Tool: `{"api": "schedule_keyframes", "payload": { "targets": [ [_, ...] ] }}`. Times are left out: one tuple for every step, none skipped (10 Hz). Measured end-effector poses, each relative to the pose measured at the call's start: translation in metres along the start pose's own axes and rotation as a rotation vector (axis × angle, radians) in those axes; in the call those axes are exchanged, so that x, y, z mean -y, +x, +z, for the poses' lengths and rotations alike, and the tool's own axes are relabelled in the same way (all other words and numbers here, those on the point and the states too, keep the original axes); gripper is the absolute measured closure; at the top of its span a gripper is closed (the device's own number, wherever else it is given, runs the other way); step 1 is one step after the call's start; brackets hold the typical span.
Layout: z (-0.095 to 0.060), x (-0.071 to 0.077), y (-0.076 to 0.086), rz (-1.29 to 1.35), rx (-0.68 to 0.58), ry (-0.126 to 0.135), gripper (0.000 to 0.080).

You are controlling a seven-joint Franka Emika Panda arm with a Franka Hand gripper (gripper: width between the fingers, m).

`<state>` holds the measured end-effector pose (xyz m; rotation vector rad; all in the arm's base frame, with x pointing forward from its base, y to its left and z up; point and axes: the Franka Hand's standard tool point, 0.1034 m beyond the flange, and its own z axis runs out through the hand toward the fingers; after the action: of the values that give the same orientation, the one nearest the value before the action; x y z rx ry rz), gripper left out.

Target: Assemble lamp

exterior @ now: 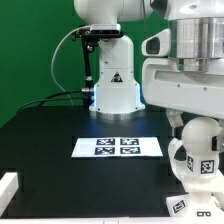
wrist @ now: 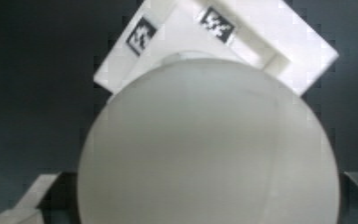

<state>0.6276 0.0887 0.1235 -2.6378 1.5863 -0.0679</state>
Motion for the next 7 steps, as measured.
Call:
{"api": "schedule_keyframes", "payload": {
  "targets": [
    [0.0011,-0.0013,-0.0013,0.144,0.014,0.003,0.0229],
    [0.0024,-0.0024,-0.0027,0.256,0.026,0.004,0.0229],
    [0.003,-0.003,-0.0034,0.371,0.04,0.008,0.0229],
    [0.003,-0.0035,-0.0026,0.422,0.045,0.008,0.0229],
    [0.0036,-0.0034,-0.0036,0.445,0.046,0.007,0.0229],
    [0.0043,-0.0035,-0.004,0.422,0.045,0.006,0.0124],
    [0.0046,-0.0037,-0.004,0.404,0.045,0.006,0.0124]
  ]
}}
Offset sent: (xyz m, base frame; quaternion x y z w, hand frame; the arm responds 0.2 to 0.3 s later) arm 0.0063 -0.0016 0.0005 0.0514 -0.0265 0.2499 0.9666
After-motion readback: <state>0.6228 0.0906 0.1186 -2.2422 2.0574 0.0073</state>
